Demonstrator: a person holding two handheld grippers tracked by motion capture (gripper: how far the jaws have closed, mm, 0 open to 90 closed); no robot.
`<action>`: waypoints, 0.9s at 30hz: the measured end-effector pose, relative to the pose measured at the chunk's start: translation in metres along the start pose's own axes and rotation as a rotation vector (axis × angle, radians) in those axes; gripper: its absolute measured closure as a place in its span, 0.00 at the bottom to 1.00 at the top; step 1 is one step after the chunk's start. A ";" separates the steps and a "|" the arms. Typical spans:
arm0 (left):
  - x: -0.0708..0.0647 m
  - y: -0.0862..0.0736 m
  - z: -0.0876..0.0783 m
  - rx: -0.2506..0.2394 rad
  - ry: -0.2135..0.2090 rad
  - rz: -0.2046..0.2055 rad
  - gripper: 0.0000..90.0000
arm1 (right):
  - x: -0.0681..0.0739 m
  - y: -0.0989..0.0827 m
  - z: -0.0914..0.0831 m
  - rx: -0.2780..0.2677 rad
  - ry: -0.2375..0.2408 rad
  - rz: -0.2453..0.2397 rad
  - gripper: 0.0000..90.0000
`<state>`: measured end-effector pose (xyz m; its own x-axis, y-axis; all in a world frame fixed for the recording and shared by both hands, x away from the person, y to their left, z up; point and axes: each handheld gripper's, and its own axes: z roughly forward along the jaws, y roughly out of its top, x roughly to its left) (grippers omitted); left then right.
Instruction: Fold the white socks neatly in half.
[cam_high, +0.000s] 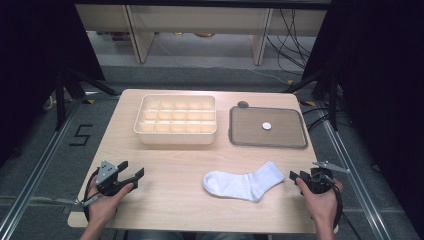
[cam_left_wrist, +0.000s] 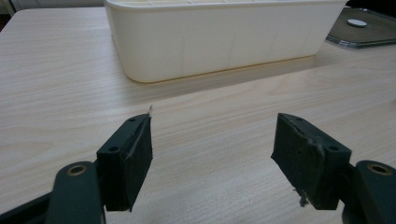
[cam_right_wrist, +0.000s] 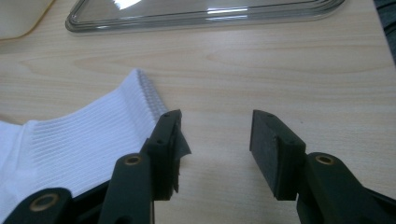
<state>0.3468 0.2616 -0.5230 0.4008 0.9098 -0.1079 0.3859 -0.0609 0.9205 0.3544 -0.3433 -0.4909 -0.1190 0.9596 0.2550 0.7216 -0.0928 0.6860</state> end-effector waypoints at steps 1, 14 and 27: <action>0.000 0.000 0.000 0.004 -0.001 0.004 0.32 | 0.000 0.001 0.001 0.012 0.001 0.000 0.62; -0.039 0.029 0.014 0.059 -0.249 0.043 0.43 | 0.010 0.039 0.013 0.159 0.164 -0.115 0.60; -0.116 0.060 0.077 0.346 -0.541 0.125 0.47 | 0.027 0.054 0.036 0.297 0.198 -0.203 0.59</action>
<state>0.3878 0.1209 -0.4846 0.7864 0.5580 -0.2649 0.5184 -0.3632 0.7742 0.4148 -0.3129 -0.4715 -0.3878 0.8779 0.2809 0.8321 0.2023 0.5165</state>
